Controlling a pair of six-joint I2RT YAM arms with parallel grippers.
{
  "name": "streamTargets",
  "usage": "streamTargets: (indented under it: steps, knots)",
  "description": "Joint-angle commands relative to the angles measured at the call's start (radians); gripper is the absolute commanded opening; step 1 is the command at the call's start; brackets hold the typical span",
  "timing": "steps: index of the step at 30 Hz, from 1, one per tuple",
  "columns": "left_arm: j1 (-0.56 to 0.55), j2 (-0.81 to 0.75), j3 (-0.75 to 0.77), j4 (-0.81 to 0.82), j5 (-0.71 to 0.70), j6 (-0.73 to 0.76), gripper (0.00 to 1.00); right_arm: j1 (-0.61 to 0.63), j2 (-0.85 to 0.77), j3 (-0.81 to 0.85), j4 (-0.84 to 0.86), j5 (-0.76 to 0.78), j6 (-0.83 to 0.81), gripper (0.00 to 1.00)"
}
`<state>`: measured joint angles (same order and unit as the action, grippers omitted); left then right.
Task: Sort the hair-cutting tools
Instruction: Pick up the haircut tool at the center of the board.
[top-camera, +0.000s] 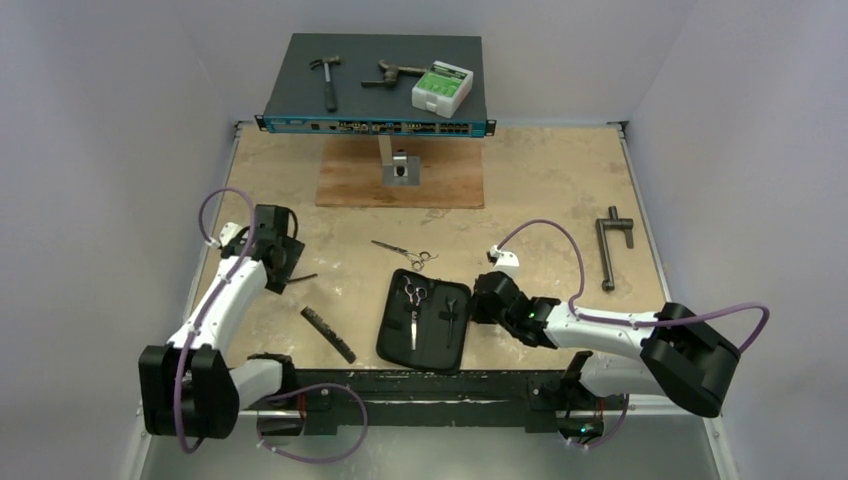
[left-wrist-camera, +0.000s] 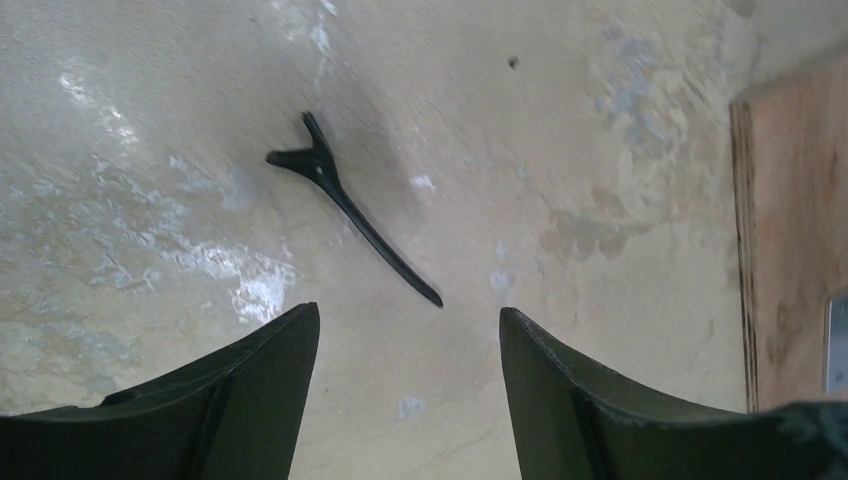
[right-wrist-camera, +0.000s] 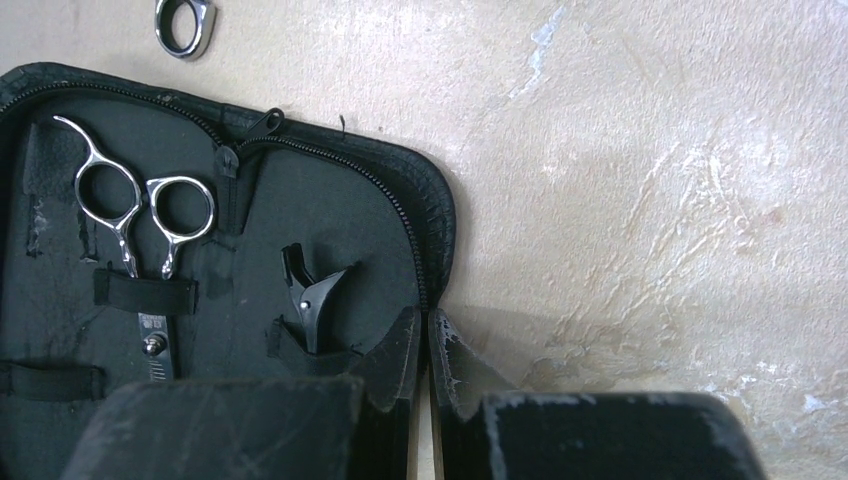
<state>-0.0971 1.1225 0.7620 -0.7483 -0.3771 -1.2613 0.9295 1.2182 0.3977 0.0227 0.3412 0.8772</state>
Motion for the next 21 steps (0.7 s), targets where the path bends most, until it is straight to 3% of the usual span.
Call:
streamTargets:
  steps: [1, 12, 21]
  knots:
    - [0.142, 0.087, 0.028, 0.045, 0.112, -0.043, 0.65, -0.013, 0.000, -0.011, 0.062, -0.012, -0.040, 0.00]
    - [0.215, 0.256, 0.066, 0.063, 0.136, -0.114, 0.63, -0.074, 0.014, -0.042, 0.137, -0.103, -0.084, 0.00]
    - [0.238, 0.339, 0.014, 0.100, 0.146, -0.149, 0.47, -0.090, -0.008, -0.038, 0.137, -0.126, -0.097, 0.00]
